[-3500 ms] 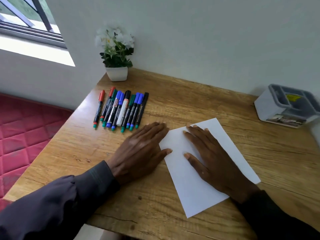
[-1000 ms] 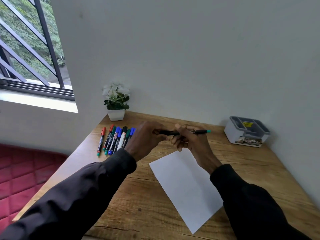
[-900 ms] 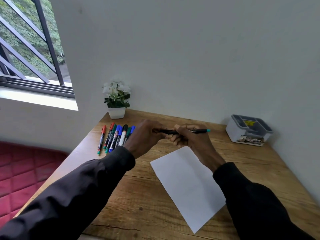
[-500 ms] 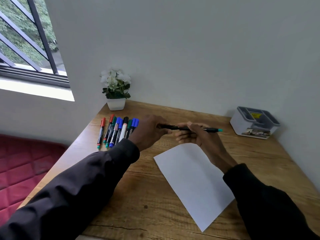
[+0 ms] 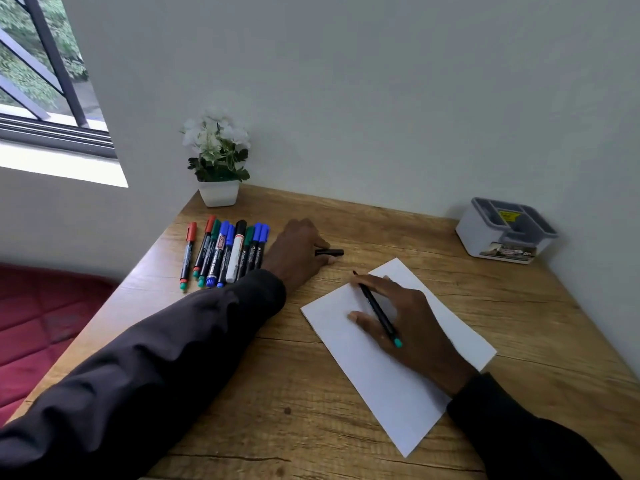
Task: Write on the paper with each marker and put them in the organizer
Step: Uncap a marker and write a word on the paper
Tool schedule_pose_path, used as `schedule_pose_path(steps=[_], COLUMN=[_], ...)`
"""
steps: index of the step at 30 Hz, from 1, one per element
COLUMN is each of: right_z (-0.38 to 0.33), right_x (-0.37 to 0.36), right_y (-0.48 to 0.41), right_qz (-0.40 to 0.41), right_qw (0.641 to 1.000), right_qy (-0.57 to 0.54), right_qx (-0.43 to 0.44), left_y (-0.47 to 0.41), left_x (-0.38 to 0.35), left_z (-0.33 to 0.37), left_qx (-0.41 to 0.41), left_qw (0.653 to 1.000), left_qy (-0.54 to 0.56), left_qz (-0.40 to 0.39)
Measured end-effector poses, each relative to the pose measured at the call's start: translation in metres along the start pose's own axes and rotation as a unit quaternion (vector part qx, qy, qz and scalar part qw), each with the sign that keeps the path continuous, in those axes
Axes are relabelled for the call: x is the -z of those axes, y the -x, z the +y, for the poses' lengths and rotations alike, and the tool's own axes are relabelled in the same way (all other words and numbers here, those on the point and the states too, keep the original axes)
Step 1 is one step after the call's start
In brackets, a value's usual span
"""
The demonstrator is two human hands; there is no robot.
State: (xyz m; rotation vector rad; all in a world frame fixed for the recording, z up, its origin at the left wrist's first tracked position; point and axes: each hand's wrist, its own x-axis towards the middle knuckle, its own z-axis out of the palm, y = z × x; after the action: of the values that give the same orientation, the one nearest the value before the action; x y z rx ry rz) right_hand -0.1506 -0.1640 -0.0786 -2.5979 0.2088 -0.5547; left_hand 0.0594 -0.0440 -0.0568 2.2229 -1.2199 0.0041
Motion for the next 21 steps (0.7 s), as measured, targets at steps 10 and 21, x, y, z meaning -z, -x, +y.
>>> schedule_pose_path(steps=[10,21], right_z=[0.006,0.007], right_x=[0.012,0.022], right_y=[0.005,0.005], right_qz=[-0.030,-0.005], right_qw=[0.999,0.996], right_qy=[-0.005,0.001], right_qx=[0.044,0.091], left_y=[0.033,0.044], left_x=[0.030,0.030], left_z=[-0.010,-0.005], left_qx=[-0.067,-0.099], left_qw=[0.966,0.951], left_qy=[0.199,0.166], left_qz=[-0.153,-0.244])
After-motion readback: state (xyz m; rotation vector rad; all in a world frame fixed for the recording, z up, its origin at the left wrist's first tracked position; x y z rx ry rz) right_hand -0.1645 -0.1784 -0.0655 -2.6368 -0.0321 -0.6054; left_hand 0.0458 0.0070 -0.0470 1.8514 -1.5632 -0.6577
